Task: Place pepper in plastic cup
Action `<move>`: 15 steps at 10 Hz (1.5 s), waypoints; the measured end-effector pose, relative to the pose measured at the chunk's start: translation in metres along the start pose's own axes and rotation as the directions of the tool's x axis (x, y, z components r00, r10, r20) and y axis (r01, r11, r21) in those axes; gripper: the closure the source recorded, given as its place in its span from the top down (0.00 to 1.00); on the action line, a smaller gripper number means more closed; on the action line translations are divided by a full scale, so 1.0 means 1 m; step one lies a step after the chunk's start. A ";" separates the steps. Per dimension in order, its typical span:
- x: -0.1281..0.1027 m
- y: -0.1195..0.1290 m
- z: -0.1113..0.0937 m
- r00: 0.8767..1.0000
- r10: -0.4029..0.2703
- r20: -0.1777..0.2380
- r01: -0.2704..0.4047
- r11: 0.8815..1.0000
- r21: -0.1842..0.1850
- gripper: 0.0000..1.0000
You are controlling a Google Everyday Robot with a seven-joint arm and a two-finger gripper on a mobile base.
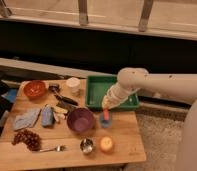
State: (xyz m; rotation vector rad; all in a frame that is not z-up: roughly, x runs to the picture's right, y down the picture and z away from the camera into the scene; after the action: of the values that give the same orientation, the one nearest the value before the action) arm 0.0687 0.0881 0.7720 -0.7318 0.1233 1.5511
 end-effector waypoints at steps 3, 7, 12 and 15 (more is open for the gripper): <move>-0.004 -0.009 0.013 0.999 0.042 0.005 -0.042 0.999 -0.008 0.27; -0.003 -0.017 0.028 0.996 0.084 0.022 -0.083 0.996 -0.019 0.67; 0.002 -0.015 0.036 0.995 0.096 0.024 -0.095 0.995 -0.042 0.80; -0.001 -0.008 0.031 0.996 0.078 0.035 -0.077 0.996 -0.043 0.80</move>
State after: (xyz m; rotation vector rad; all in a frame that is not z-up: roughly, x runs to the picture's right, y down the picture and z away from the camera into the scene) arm 0.0648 0.1037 0.7993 -0.7385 0.0929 1.6445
